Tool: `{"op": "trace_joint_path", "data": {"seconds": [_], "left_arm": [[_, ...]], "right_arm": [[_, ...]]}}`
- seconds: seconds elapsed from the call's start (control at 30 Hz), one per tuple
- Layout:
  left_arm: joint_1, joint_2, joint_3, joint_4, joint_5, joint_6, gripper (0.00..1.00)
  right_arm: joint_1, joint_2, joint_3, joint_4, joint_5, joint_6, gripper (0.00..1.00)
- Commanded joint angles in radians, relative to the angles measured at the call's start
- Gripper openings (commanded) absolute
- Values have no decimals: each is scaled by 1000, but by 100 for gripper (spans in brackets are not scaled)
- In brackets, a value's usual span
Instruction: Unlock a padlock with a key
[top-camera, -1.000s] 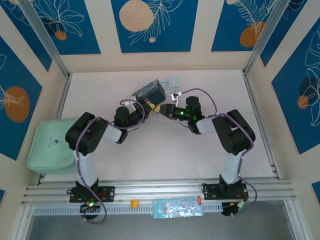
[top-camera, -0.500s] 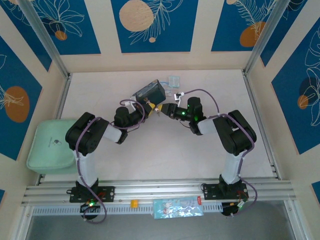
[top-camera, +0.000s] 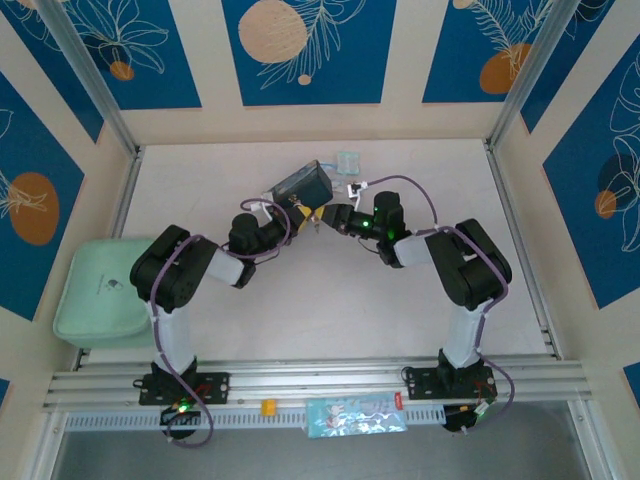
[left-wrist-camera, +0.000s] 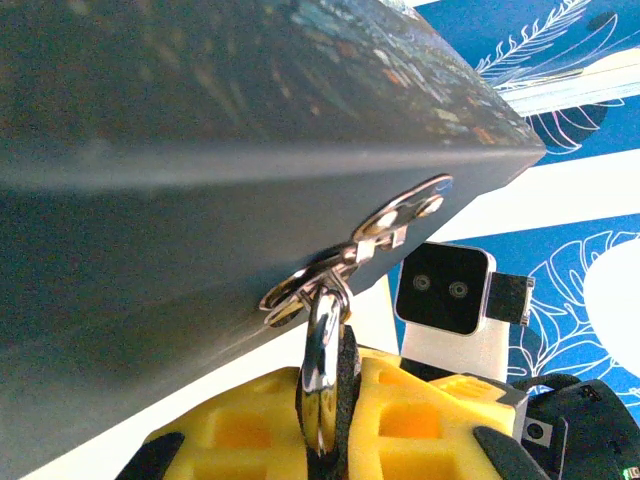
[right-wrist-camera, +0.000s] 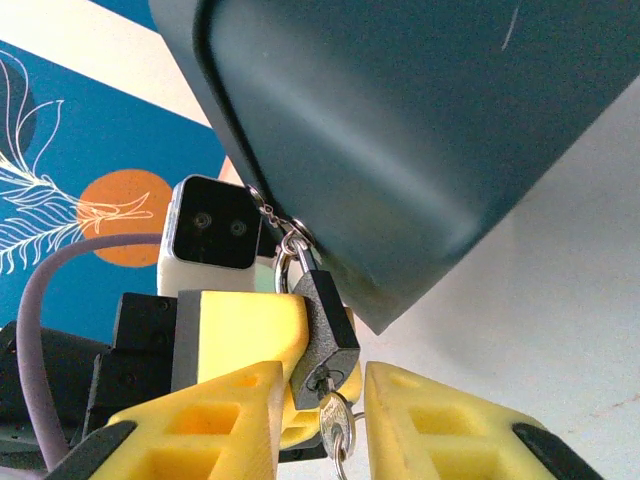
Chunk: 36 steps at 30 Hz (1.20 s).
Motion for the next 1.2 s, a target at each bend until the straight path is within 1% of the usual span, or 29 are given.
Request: {"op": "trace_joint_path", "data": {"seconds": [0.0, 0.57, 0.6, 0.87, 1.0, 1.17], "left_arm": [[-11, -39, 2, 61, 14, -10, 0], [-11, -46, 3, 64, 11, -12, 0], [-11, -47, 3, 64, 11, -11, 0], [-12, -55, 6, 52, 13, -7, 0], [-15, -58, 6, 48, 14, -2, 0], [-21, -53, 11, 49, 19, -4, 0]], "right_arm": [[12, 21, 17, 26, -25, 9, 28], [15, 57, -34, 126, -44, 100, 27], [14, 56, -37, 132, -45, 105, 26], [4, 89, -29, 222, -61, 187, 4], [6, 109, -26, 288, -64, 245, 0], [8, 119, -16, 313, -64, 262, 0]]}}
